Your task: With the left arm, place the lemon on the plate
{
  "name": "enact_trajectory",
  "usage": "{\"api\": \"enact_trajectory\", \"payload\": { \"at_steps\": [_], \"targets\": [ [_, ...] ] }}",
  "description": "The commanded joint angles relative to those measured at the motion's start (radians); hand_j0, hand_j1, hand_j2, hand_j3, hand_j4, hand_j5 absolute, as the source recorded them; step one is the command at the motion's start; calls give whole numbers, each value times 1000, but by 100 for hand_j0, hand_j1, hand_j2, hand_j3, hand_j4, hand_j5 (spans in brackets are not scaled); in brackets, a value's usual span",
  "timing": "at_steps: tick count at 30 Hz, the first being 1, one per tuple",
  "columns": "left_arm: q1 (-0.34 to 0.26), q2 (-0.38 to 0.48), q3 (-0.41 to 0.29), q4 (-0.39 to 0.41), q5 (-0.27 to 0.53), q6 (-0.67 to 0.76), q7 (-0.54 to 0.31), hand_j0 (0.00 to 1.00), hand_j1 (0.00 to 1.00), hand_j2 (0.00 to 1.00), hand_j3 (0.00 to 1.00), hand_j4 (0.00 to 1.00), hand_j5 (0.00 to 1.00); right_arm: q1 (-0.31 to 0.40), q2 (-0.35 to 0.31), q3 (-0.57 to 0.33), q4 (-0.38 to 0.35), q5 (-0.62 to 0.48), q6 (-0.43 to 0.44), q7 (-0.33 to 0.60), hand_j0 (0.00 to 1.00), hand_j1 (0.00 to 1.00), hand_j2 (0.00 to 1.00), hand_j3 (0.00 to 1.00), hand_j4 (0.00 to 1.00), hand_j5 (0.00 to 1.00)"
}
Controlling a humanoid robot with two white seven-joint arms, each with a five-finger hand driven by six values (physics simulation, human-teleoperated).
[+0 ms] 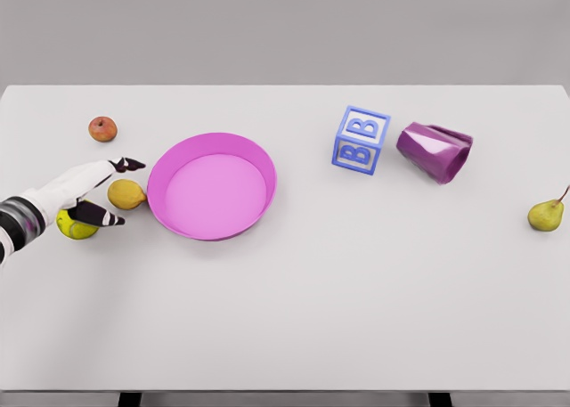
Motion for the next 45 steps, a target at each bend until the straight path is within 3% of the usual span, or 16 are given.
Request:
{"api": "enact_trajectory", "payload": {
  "at_steps": [1,27,33,45],
  "targets": [
    [-2,-8,1,18,1,-1,0,88,88,88,88,88,88,0,0,0,1,0,0,0,100,100,100,100,100,100],
    [-60,-19,-39,80,1,-1,0,88,88,88,88,88,88,0,0,0,-1,0,0,0,100,100,100,100,100,100],
    [-60,-24,-39,78,1,-1,0,76,76,76,76,76,76,0,0,0,1,0,0,0,100,100,100,100,100,100],
    [-60,-24,-39,80,1,-3,0,70,70,70,70,70,70,0,0,0,1,0,0,0,100,100,100,100,100,100]
  ]
}}
